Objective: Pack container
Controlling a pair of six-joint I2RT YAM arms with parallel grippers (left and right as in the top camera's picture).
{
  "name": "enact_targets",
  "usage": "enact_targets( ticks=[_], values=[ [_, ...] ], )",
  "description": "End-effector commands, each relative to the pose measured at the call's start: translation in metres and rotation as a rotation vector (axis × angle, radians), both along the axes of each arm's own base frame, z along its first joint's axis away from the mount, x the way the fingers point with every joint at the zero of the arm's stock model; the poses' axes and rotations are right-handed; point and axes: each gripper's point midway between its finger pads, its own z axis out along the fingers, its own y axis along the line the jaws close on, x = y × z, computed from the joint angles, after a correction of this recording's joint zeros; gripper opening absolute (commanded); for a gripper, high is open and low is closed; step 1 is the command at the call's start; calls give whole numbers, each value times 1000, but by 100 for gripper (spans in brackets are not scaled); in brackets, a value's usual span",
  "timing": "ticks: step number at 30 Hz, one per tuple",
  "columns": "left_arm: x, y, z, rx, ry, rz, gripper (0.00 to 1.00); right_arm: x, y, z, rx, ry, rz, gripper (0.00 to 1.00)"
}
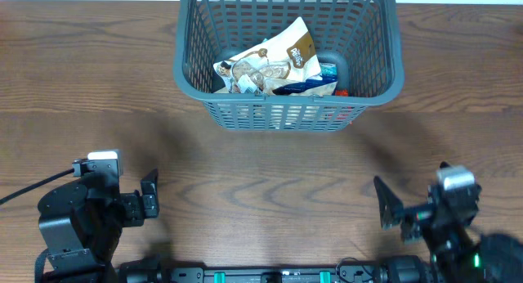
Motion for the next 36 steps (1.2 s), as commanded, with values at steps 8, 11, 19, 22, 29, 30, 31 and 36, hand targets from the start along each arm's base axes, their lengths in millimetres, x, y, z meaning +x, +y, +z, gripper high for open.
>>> enact_targets(
  ticks=[8,11,19,22,29,30,31,36],
  values=[
    [0,2,0,5,-2,11,99,31,11,-70,12,-95,44,99],
    [0,2,0,5,-2,11,99,45,12,-86,13,-142,43,99],
    [0,2,0,5,-2,11,99,52,13,-125,-24,-128,50,99],
    [0,2,0,5,-2,11,99,51,14,-137,-74,-100,75,99],
    [0,2,0,5,-2,11,99,46,-11,-176,-44,66,-79,99],
    [0,2,0,5,-2,11,99,45,-16,-181,-19,86,-115,99],
    [0,2,0,5,-2,11,99,45,-20,-187,8,106,-153,99],
    [0,2,0,5,-2,11,99,47,-33,-192,68,111,-250,99]
  ],
)
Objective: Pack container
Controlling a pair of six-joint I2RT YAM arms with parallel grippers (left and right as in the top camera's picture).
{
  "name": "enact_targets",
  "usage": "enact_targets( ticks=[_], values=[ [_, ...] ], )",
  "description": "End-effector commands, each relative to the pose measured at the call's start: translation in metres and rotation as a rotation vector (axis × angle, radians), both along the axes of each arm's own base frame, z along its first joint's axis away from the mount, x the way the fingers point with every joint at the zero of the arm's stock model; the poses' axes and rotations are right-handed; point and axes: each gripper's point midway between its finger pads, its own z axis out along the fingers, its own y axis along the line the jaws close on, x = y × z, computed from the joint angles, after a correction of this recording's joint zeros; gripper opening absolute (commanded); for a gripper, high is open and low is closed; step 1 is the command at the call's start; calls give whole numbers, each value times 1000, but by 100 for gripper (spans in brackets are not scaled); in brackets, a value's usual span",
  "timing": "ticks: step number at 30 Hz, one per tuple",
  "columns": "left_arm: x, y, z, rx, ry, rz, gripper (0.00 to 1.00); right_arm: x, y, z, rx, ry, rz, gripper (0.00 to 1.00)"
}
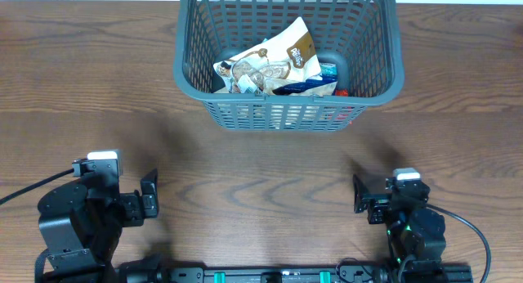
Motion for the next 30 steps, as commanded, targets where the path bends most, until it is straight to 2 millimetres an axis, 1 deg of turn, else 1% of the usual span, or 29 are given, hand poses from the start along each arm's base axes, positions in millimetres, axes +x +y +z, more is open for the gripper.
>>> enact_targets(
  ticks=[1,5,9,13,15,18,26,30],
  values=[
    [-1,1,0,3,-1,9,99,2,-15,4,42,-27,-112,99],
    [-1,1,0,3,-1,9,98,3,-19,6,34,-35,-135,99],
    [-1,1,0,3,-2,9,98,9,-23,15,39,-89,-156,99],
    [-1,1,0,3,-1,9,99,25,-23,45,50,-271,-155,99],
    [-1,1,0,3,-1,9,99,31,-15,55,50,-355,-108,99],
    [-1,1,0,3,-2,9,99,33,-12,50,64,-363,-91,99],
    [-1,1,0,3,-1,9,99,33,-17,51,25,-366,-104,99],
    [-1,1,0,3,-1,9,99,33,-16,51,26,-366,-98,99]
  ],
)
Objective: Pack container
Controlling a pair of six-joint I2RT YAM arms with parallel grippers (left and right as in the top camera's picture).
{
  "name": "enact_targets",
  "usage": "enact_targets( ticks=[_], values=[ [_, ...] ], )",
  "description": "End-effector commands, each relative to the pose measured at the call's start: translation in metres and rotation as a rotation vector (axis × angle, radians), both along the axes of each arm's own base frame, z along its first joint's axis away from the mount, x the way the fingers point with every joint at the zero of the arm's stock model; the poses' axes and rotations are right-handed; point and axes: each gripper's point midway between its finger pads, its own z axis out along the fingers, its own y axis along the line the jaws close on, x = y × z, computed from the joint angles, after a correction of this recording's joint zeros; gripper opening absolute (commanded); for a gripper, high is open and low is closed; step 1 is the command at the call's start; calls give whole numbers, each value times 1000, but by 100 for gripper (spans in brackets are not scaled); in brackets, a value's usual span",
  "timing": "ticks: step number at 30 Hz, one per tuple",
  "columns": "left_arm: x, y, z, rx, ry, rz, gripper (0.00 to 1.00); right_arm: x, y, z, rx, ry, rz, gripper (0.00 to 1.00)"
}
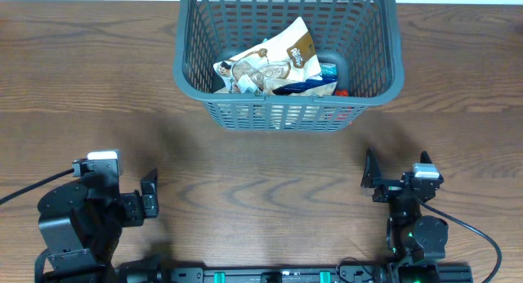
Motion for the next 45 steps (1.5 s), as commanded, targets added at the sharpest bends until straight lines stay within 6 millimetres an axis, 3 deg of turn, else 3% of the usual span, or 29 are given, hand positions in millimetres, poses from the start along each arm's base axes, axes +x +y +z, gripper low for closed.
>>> enact_targets(
  ticks=[1,34,40,45],
  values=[
    [0,1,0,3,-2,9,99,0,1,-2,-14,2,9,99],
    [-4,0,3,8,-22,7,98,0,1,-2,-11,2,12,99],
    [-33,-36,2,-46,-120,-164,99,0,1,-2,-11,2,12,99],
    [-14,-41,5,-65,-345,-184,99,0,1,-2,-11,2,11,99]
  ],
)
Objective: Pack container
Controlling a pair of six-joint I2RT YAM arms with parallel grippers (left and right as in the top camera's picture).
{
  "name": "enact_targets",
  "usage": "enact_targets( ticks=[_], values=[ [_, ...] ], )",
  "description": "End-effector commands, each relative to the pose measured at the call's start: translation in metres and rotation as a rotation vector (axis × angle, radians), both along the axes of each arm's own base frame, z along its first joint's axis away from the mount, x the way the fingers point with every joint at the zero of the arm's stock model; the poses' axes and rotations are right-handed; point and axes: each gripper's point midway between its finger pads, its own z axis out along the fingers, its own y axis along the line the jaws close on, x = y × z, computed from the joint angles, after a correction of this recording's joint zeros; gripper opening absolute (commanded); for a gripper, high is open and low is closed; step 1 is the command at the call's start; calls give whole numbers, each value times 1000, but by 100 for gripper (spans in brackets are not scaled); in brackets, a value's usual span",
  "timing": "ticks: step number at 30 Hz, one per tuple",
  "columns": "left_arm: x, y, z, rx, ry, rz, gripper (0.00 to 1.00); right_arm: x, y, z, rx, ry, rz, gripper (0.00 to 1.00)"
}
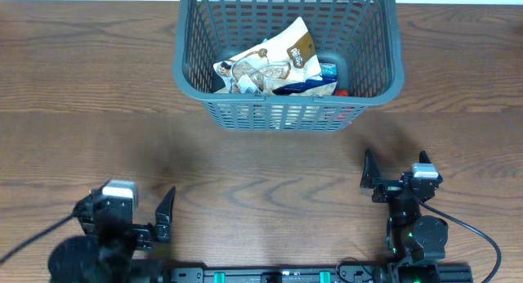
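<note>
A grey plastic basket (288, 111) stands at the back middle of the table. Inside it lie a white and brown snack bag (274, 58), a blue packet (315, 84) and a bit of something red (341, 93). My left gripper (163, 219) sits low at the front left, well away from the basket. Its fingers look open and hold nothing. My right gripper (371, 180) rests at the front right, also short of the basket, open and empty.
The brown wooden table (261, 168) stretches between the basket and both arms. A black rail (270, 276) runs along the front edge. Cables trail from each arm base.
My left arm has shifted towards the front edge and a little to the right, its gripper now lower in view. The right arm and the basket's contents are unchanged.
The right arm was first at the far front right corner. It then stood further left, and later settled a little right and further back, where it remains. The left arm held still until now. The basket's contents never changed.
</note>
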Motion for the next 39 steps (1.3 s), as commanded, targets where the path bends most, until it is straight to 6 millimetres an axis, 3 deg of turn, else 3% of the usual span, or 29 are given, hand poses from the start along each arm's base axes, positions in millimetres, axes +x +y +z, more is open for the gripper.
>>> enact_targets(
  ticks=[1,10,20,25,32,39],
  values=[
    [16,-4,-10,-67,-95,0,99,0,-1,-2,-11,2,1,99],
    [56,4,3,-92,-400,56,99,0,-1,-2,-11,2,1,99],
    [80,6,-37,-95,-518,70,99,0,-1,-2,-11,2,1,99],
    [83,10,-62,-79,-429,97,99,0,-1,-2,-11,2,1,99],
    [79,15,-122,-47,-189,128,98,0,-1,-2,-11,2,1,99],
    [78,30,-122,-19,-193,212,99,0,-1,-2,-11,1,1,99]
  ],
)
